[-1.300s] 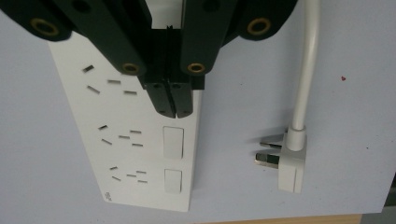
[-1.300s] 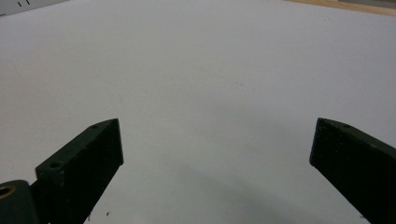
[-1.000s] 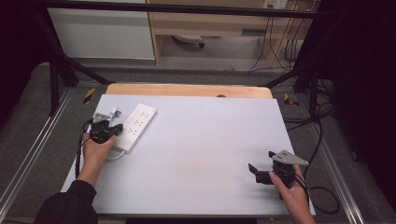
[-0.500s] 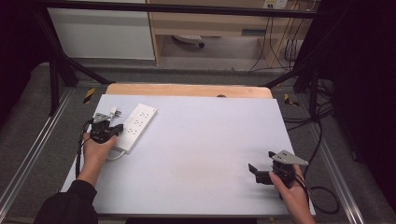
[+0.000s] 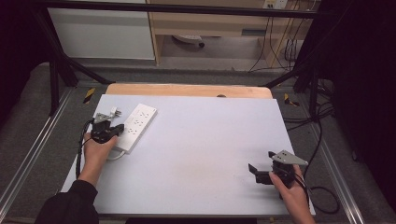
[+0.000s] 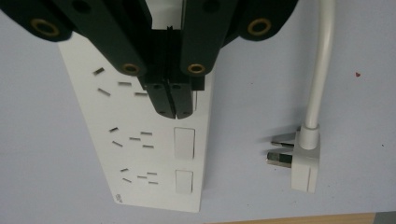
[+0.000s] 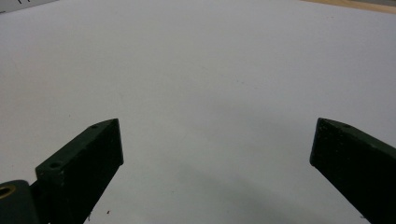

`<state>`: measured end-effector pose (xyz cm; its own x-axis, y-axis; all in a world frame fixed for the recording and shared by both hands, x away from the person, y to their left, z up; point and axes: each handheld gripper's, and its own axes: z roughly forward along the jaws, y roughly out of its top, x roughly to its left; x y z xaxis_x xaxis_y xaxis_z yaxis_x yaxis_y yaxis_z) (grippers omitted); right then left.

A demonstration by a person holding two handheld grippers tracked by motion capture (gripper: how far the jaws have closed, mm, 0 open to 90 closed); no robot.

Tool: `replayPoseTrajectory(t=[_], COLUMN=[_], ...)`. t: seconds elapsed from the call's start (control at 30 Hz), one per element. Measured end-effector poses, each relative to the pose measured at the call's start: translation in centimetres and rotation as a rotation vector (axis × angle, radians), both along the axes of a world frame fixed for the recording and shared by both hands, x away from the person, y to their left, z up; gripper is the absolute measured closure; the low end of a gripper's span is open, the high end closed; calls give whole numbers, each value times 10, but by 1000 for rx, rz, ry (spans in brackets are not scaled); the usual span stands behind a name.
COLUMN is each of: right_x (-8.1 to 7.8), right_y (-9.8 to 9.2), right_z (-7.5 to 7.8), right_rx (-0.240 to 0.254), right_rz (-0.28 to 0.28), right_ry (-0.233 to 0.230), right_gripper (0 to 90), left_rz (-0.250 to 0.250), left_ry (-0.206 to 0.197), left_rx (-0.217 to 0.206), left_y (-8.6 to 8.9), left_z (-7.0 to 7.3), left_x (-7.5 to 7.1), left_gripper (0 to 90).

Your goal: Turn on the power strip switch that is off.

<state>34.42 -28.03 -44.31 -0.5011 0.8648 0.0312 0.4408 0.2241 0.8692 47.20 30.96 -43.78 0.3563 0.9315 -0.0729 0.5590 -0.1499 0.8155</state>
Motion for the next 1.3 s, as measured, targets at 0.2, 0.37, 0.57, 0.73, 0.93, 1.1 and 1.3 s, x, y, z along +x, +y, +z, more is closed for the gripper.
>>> replayPoseTrajectory(t=[0.2,0.37,0.57,0.73,0.93,1.1,1.3], right_x=[0,0,0,0,0,0,0], right_y=[0,0,0,0,0,0,0], right_z=[0,0,-1,-1,0,0,-1], right_rx=[-1,-3,-4,-4,-7,-8,-8], right_rz=[1,1,3,4,4,5,5], right_ry=[-1,-1,-1,0,-2,-2,1], right_gripper=[31,31,31,31,31,31,31], left_rz=[-7,-5,-2,-4,-4,-4,-3], left_ry=[-5,-5,-2,-1,-1,-3,1], left_rx=[9,11,9,9,16,21,16], left_y=[-1,-1,-1,-1,-2,-2,-2], left_z=[0,0,0,0,0,1,0], left_x=[0,0,0,0,-1,-1,-2], left_gripper=[900,900,900,900,900,900,900])
